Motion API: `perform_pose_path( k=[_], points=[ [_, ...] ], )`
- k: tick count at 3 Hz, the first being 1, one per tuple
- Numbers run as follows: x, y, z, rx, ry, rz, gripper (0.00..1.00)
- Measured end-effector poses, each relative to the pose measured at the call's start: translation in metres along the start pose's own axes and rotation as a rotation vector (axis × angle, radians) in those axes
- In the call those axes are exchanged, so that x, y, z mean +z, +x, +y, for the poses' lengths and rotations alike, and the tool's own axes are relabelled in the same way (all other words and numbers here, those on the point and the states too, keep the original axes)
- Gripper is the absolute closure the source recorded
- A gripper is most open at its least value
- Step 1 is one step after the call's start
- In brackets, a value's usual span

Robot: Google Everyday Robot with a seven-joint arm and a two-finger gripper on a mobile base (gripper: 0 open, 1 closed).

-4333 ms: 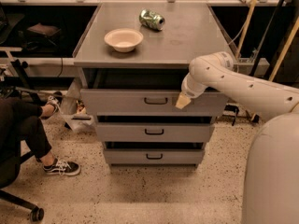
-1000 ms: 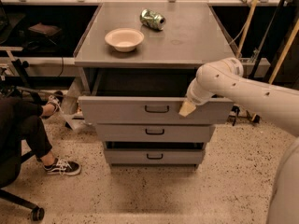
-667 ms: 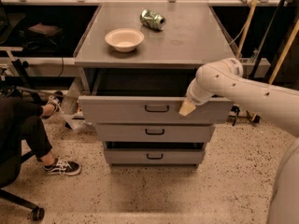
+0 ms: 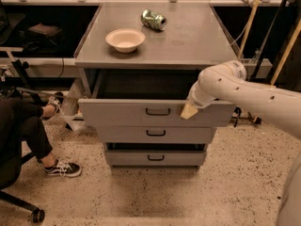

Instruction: Open top drawer

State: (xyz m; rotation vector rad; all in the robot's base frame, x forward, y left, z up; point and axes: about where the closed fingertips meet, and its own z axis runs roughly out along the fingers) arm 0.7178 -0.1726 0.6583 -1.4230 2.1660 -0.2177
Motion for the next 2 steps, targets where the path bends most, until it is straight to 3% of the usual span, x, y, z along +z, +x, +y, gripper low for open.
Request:
perform_pose_path(
  k=[2],
  points=[
    [-0.0056,0.0044,0.0084,0.009,0.003,0.004,1.0]
  ],
)
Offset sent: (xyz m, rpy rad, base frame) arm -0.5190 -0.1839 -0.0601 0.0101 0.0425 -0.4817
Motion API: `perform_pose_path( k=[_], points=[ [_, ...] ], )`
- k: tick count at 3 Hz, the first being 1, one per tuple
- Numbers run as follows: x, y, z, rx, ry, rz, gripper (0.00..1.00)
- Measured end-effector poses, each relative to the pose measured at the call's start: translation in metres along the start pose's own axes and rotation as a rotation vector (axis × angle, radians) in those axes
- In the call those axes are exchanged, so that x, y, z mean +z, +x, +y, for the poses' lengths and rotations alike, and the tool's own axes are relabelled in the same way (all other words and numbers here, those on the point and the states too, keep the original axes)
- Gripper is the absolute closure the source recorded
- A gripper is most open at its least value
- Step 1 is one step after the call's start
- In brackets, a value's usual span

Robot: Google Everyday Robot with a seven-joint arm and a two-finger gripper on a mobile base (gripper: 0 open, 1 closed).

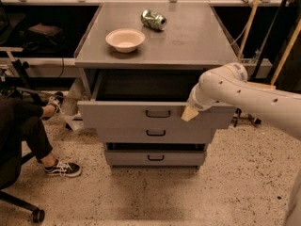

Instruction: Open top drawer

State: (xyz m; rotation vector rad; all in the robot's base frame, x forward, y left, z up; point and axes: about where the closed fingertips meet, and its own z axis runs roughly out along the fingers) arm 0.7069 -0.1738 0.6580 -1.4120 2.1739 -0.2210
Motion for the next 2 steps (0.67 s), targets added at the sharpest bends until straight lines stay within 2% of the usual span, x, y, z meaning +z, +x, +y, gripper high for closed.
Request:
perform_pose_path(
  k=[2],
  points=[
    [-0.0039,0.0043,0.0078,0.005,-0.002,0.012,1.0]
  ],
)
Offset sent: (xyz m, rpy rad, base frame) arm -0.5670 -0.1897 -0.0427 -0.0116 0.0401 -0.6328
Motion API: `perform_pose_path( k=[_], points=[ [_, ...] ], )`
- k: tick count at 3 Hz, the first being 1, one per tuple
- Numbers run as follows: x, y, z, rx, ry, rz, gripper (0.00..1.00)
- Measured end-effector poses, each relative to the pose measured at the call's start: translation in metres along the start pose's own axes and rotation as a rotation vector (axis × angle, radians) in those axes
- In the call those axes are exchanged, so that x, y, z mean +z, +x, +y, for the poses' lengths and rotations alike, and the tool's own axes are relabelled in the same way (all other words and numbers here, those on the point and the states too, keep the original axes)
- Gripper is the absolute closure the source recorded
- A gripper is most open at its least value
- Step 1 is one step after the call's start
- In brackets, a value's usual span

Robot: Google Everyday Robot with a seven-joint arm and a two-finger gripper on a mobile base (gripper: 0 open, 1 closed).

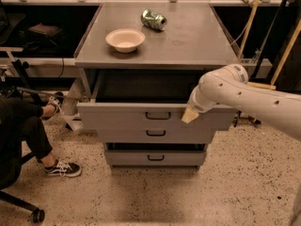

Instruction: Open top drawer

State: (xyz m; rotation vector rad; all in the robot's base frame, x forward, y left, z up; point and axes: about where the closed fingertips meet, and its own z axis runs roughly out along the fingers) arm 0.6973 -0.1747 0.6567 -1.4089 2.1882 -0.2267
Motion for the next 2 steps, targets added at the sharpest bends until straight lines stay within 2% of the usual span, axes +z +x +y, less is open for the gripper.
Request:
perform_pose_path(
  k=[2],
  points=[
    [-0.0054,0.0028,0.0071,-0.012,0.0,-0.003,1.0]
  ],
)
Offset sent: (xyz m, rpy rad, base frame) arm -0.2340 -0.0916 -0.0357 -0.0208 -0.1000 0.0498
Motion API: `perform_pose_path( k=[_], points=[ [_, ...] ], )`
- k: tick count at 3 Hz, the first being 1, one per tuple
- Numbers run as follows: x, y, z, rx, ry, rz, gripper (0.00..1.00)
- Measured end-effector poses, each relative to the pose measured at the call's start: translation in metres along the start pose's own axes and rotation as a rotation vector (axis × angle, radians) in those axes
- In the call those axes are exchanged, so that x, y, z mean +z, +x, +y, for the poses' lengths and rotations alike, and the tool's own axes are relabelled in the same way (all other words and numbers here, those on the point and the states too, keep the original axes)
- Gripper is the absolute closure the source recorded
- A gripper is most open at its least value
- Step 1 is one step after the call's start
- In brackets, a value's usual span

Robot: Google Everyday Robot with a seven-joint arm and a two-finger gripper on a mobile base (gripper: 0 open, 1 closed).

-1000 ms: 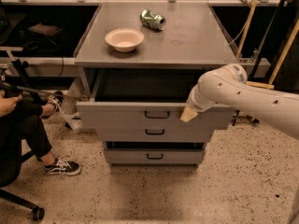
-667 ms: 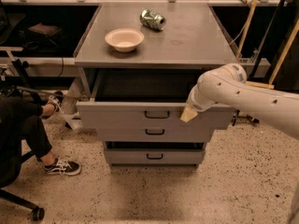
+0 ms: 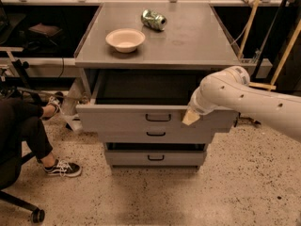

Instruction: Open top drawer

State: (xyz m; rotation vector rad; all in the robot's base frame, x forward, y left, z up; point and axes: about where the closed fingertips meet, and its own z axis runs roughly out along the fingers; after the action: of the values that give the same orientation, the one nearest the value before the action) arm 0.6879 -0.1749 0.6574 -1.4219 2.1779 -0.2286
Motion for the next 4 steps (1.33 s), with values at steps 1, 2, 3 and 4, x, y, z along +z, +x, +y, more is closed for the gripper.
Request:
perform_pose_path(
  k=[1,2,3,4],
  points=[
    [-0.0037,0.0056,0.0065,-0.001,0.004,0.0,1.0],
    [-0.0055,0.0028,0.0072,-0.001,0.004,0.0,1.0],
    [-0.0095,0.0079,0.0132,0.003,0.013,-0.001,1.0],
    [-0.0102,0.0062,0.0141,0.003,0.013,-0.001,1.0]
  ],
)
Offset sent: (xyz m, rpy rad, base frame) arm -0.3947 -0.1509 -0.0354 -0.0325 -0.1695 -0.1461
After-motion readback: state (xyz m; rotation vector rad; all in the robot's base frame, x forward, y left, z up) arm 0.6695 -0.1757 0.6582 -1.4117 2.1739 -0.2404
